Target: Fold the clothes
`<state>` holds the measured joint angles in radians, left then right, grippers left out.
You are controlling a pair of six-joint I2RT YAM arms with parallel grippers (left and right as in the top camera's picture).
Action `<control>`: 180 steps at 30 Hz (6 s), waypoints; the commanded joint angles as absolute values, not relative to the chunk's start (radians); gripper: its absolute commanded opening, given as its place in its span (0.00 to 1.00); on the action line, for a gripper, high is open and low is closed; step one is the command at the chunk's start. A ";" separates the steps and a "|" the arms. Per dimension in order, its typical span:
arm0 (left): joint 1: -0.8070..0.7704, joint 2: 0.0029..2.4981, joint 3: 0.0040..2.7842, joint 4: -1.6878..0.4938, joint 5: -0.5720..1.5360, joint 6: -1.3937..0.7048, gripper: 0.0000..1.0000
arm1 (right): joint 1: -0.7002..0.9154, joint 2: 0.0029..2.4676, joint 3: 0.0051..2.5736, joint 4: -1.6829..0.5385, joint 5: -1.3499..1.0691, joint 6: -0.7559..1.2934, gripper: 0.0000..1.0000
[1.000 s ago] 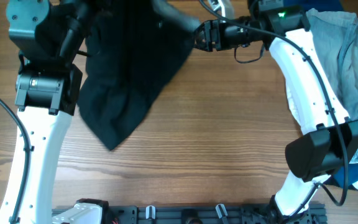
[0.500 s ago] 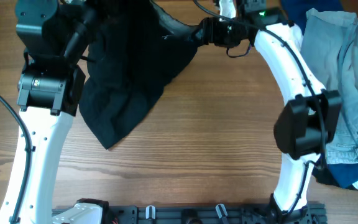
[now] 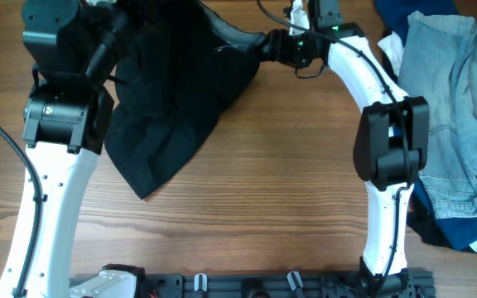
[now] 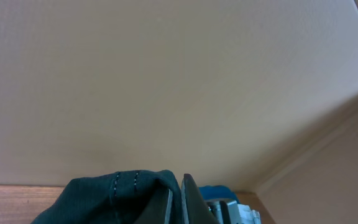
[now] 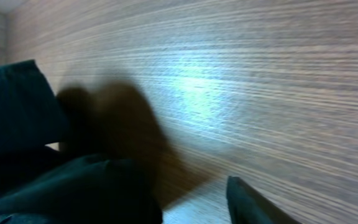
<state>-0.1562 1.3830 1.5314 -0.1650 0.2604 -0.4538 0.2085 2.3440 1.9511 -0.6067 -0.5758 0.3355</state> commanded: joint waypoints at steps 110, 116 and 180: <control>0.245 1.887 1.259 -1.100 0.146 -0.366 0.78 | 0.284 2.087 1.883 -1.042 -0.348 0.106 0.99; 0.245 1.670 1.420 -1.022 0.146 -0.366 0.92 | 0.412 2.211 1.883 -1.038 -0.274 0.136 0.86; 0.043 2.177 1.420 -0.904 -0.065 -0.529 0.04 | 0.207 2.152 2.018 -1.082 -0.286 0.176 0.88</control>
<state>-0.0738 2.1223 1.4761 -0.7227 -0.0433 -0.4305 0.1978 2.1487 2.0289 -1.0847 -0.2695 0.1455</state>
